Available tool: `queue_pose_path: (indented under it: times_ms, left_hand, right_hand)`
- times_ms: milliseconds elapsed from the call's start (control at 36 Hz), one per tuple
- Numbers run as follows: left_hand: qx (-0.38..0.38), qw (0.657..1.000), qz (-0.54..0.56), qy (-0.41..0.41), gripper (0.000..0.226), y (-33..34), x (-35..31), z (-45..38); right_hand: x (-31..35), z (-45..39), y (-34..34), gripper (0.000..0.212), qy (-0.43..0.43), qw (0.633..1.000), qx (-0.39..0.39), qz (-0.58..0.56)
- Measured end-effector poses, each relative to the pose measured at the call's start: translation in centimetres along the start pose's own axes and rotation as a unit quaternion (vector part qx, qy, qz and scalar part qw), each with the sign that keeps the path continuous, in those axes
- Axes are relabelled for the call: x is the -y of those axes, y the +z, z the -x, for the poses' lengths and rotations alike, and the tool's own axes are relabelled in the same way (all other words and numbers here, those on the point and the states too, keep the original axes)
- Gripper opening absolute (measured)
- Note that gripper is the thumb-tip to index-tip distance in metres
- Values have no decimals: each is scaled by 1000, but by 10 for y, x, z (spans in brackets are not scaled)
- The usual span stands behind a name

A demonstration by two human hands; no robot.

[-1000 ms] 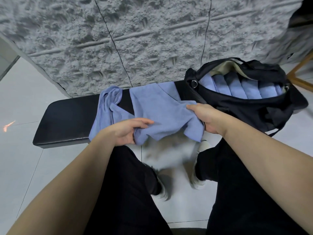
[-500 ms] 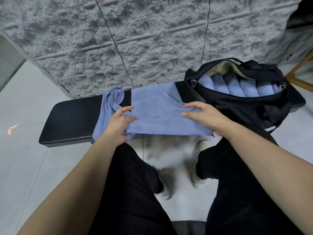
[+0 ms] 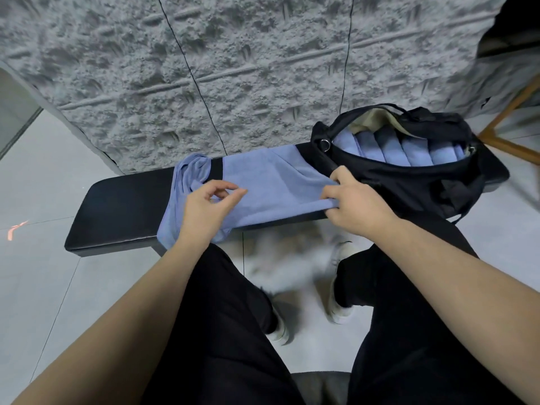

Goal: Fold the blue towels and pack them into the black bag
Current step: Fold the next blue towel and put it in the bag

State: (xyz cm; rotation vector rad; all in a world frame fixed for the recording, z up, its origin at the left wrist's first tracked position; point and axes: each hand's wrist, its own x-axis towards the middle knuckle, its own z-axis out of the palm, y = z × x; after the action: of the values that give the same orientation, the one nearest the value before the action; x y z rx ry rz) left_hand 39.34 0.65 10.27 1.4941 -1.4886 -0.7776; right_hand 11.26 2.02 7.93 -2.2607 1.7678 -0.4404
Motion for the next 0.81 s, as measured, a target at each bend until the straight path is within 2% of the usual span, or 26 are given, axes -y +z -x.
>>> queue_pose_path:
  times_ms: [28,83,139,167,194,250,306,361,444,500,556,639,694,806]
  left_hand:
    - [32,998,-36,27,19,-1,0,2]
    - [120,979,-140,83,47,-5,2,4]
    - [208,936,-260,111,73,-6,6,3]
    - [228,915,-312,114,77,-6,10,3]
    - [228,901,-352,115,75,-5,12,2]
    - [191,890,-396,125,49,-5,20,1]
    - [141,892,-405,145,19,-6,25,0]
    - [96,893,-403,173,19,-7,29,-1]
    - [33,894,-382,232,22,-7,26,-1]
    - [45,920,-331,206,22,-5,21,1]
    - [79,956,-247,137,16,-5,15,5]
    - [90,968,-214,93,23,-4,12,9]
    - [95,970,-209,78,24,-5,13,8]
    - [141,960,-234,53,32,-6,15,6]
  right_hand:
    - [0,0,-1,4,5,1000,-19,-6]
    - [1,0,-3,3,0,998,-65,-23]
    - [2,0,-3,5,-20,993,-105,-50]
    - [1,0,-3,8,-29,991,-114,-60]
    - [1,-1,-2,9,-36,991,-115,-66]
    - [0,-2,-1,13,-44,992,-97,-72]
    - [0,-3,0,16,-33,994,-76,-67]
    - [1,-2,-1,19,-13,996,-67,-63]
    - [3,0,-3,12,7,996,-48,-69]
    - [5,2,-2,7,12,996,-49,-74]
    - [7,3,0,16,27,996,-50,-66]
    - [7,1,3,42,18,998,-42,-31]
    - [3,-1,6,50,18,1000,4,0]
    - [-6,-4,14,20,36,995,57,73]
